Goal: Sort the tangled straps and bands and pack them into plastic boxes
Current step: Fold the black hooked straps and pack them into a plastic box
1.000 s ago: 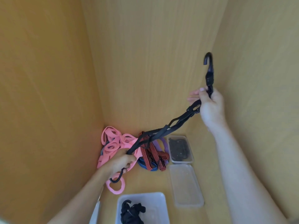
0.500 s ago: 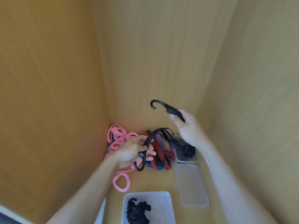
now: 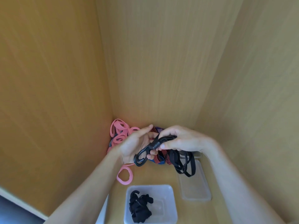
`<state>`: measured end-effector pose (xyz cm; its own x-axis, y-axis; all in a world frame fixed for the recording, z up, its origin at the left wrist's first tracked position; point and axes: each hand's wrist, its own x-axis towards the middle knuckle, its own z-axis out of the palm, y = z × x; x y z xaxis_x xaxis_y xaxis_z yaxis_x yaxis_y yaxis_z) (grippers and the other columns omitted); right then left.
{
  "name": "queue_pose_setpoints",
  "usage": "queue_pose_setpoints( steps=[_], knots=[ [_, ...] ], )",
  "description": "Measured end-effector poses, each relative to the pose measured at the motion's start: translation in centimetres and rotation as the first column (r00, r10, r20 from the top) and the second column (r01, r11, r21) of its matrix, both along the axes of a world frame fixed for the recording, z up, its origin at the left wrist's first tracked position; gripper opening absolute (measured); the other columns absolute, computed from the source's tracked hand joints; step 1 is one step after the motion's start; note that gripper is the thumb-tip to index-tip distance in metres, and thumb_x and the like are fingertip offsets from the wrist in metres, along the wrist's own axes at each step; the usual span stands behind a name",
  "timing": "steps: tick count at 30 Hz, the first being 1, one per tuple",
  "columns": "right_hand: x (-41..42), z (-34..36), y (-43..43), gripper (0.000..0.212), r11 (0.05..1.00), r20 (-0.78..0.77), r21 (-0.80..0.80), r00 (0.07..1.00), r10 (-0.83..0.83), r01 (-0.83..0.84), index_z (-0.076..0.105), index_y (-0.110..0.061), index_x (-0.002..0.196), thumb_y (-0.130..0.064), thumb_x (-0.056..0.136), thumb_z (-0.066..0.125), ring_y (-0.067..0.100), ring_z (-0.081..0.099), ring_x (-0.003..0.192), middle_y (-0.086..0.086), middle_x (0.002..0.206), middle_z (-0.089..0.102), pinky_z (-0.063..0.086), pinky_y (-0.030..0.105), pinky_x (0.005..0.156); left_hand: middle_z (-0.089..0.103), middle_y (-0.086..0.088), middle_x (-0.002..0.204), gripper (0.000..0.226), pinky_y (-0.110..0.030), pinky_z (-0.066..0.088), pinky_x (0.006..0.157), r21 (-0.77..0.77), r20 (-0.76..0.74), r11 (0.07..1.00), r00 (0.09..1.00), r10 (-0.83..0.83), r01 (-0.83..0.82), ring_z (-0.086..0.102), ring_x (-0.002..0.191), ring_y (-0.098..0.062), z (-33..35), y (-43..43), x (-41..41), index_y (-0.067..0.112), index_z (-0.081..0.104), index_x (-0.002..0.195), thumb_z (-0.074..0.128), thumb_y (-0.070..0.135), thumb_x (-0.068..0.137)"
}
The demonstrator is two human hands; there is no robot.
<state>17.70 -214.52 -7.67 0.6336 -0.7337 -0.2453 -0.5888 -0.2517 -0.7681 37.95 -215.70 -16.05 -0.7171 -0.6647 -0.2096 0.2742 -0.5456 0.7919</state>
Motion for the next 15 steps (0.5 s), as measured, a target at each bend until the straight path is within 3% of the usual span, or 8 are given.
queue_pose_setpoints(
  steps=[2, 3, 5, 8, 12, 15],
  knots=[
    [0.2, -0.2, -0.1, 0.009, 1.000, -0.037, -0.019, 0.999, -0.018, 0.017, 0.074, -0.014, 0.095, -0.022, 0.093, 0.069, 0.013, 0.065, 0.079, 0.000, 0.088, 0.073, 0.051, 0.024, 0.077, 0.054, -0.014, 0.084, 0.060, -0.029, 0.044, 0.053, -0.024, 0.023, 1.000, 1.000, -0.008, 0.009, 0.047, 0.065, -0.022, 0.1, 0.3, -0.2, 0.002, 0.052, 0.121, 0.060, 0.055, 0.094],
    [0.3, -0.4, -0.2, 0.009, 0.999, -0.055, -0.023, 0.998, -0.034, 0.033, 0.075, -0.015, 0.094, -0.023, 0.093, 0.070, 0.016, 0.068, 0.092, 0.001, 0.095, 0.075, 0.051, 0.032, 0.090, 0.053, -0.014, 0.085, 0.060, -0.030, 0.045, 0.054, -0.039, 0.036, 0.999, 0.999, -0.003, 0.005, 0.048, 0.065, -0.023, 0.2, 0.4, -0.2, 0.002, 0.055, 0.121, 0.065, 0.053, 0.091],
    [0.4, -0.8, -0.3, 0.006, 0.999, -0.076, -0.011, 0.996, -0.043, 0.042, 0.076, -0.020, 0.095, -0.023, 0.092, 0.072, 0.014, 0.069, 0.101, -0.003, 0.100, 0.076, 0.049, 0.037, 0.099, 0.054, -0.014, 0.086, 0.060, -0.032, 0.050, 0.058, -0.085, 0.084, 0.996, 0.996, 0.011, -0.004, 0.052, 0.068, -0.024, 0.2, 0.6, -0.2, -0.001, 0.058, 0.126, 0.072, 0.044, 0.089],
    [0.5, -1.6, -0.4, 0.009, 0.994, -0.086, -0.058, 0.992, -0.096, 0.091, 0.071, -0.026, 0.092, -0.021, 0.087, 0.077, 0.000, 0.067, 0.091, -0.016, 0.095, 0.073, 0.048, 0.029, 0.085, 0.058, -0.011, 0.087, 0.059, -0.035, 0.055, 0.065, -0.113, 0.163, 0.993, 0.986, -0.024, 0.043, 0.058, 0.071, -0.024, 0.1, 0.8, 0.1, 0.001, 0.049, 0.134, 0.074, 0.029, 0.088],
    [0.2, -2.6, -0.6, 0.031, 0.962, -0.064, -0.139, 0.967, -0.245, 0.235, 0.058, -0.034, 0.098, -0.020, 0.081, 0.080, 0.013, 0.064, 0.089, -0.016, 0.104, 0.066, 0.051, 0.036, 0.082, 0.054, -0.010, 0.083, 0.034, -0.032, 0.052, 0.059, -0.080, 0.131, 0.990, 0.986, -0.104, 0.115, 0.054, 0.062, -0.019, 0.1, 1.0, 0.6, 0.012, 0.047, 0.129, 0.058, 0.017, 0.097],
    [-0.1, -3.6, -0.7, 0.051, 0.939, -0.065, -0.225, 0.957, -0.281, 0.260, 0.054, -0.043, 0.110, -0.023, 0.075, 0.085, -0.002, 0.058, 0.088, -0.021, 0.110, 0.053, 0.044, 0.018, 0.070, 0.050, -0.008, 0.080, 0.032, -0.025, 0.046, 0.052, -0.059, 0.126, 0.988, 0.983, -0.134, 0.142, 0.047, 0.055, -0.014, 0.2, 1.1, 0.7, 0.012, 0.044, 0.128, 0.051, 0.013, 0.097]
  ],
)
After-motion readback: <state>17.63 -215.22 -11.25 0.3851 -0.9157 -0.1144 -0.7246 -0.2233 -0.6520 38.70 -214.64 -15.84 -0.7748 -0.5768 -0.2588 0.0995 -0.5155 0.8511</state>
